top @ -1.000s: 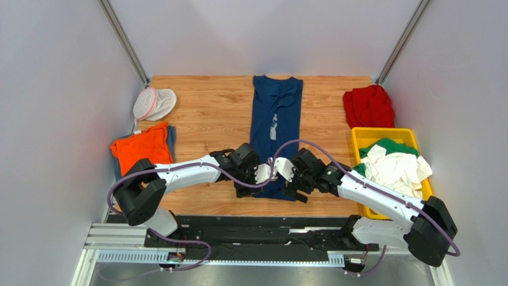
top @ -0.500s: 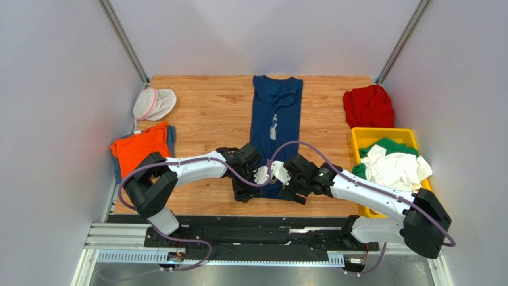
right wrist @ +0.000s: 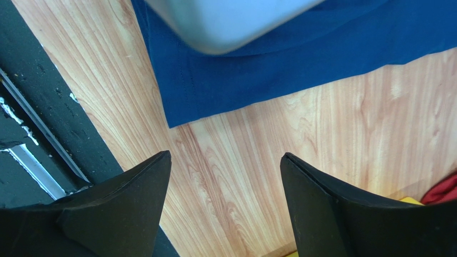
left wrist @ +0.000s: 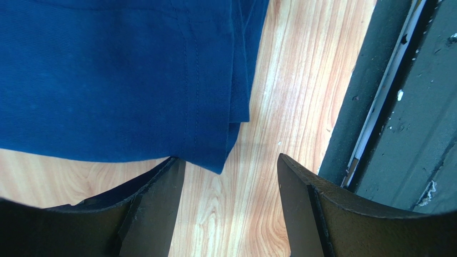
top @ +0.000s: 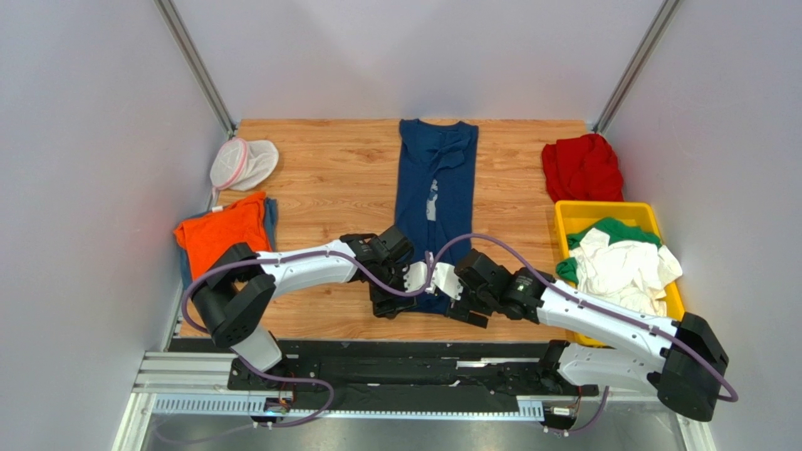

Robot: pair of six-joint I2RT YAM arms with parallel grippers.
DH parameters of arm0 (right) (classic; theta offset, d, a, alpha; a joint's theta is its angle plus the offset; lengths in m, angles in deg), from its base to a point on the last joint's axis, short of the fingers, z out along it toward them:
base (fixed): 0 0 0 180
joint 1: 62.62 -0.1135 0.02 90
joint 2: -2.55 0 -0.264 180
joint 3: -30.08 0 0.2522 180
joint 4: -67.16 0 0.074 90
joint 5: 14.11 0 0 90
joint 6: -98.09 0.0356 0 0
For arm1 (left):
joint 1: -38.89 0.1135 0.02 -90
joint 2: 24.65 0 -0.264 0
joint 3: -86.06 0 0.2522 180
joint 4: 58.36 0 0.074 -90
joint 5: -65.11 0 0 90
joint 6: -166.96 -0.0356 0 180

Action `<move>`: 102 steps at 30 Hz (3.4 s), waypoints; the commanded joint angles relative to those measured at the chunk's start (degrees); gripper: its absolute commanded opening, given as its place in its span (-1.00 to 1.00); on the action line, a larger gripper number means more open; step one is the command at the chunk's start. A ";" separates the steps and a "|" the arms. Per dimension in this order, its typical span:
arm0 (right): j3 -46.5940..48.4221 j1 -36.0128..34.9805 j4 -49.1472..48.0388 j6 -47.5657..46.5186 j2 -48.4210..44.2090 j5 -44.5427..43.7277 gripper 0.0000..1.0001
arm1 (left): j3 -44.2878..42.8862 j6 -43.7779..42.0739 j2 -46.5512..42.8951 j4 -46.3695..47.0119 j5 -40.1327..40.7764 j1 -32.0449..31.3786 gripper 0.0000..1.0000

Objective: Fold and stack the t-shirts
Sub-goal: Fold the tshirt

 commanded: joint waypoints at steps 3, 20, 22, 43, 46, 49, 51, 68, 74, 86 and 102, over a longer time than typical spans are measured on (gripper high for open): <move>-2.13 -1.80 1.63 -6.61 -3.13 -0.42 0.58 | -0.15 1.92 -4.97 6.20 -0.75 0.29 0.45; -0.81 -2.33 -0.82 -7.05 1.78 5.64 0.58 | -5.77 -0.36 1.27 4.09 -0.92 2.22 0.43; -0.73 -2.33 -1.88 -7.22 2.58 5.73 0.57 | -5.77 -0.36 1.62 4.01 -1.27 2.22 0.44; -0.02 -2.33 -9.71 -11.00 11.98 5.12 0.52 | -8.23 -2.47 5.40 -1.70 -5.75 2.31 0.43; -0.20 -2.15 -10.76 -11.44 12.68 4.59 0.50 | -8.58 -2.38 5.84 -1.70 -5.84 2.31 0.42; -0.37 -1.89 -11.46 -11.88 13.39 4.41 0.46 | -8.93 -1.94 6.63 -1.53 -6.28 2.31 0.39; -0.46 -1.36 -11.81 -12.32 13.74 4.24 0.42 | -9.02 -1.68 7.07 -1.62 -6.28 2.31 0.33; -1.61 -0.48 -14.10 -11.79 16.90 6.00 0.02 | -10.95 2.63 10.23 -3.29 -2.24 -1.03 -0.37; -0.99 -0.48 -12.08 -11.09 16.38 5.91 -0.47 | -10.61 2.54 10.24 -3.64 -2.24 -1.29 -1.00; 4.63 -2.50 0.75 -7.05 8.91 7.93 -1.00 | -6.39 1.22 3.30 -6.54 -4.17 -1.29 -1.00; 10.08 -5.49 5.50 -5.90 4.34 -2.78 -1.00 | -9.28 1.14 -1.81 -6.98 -5.66 0.46 -1.00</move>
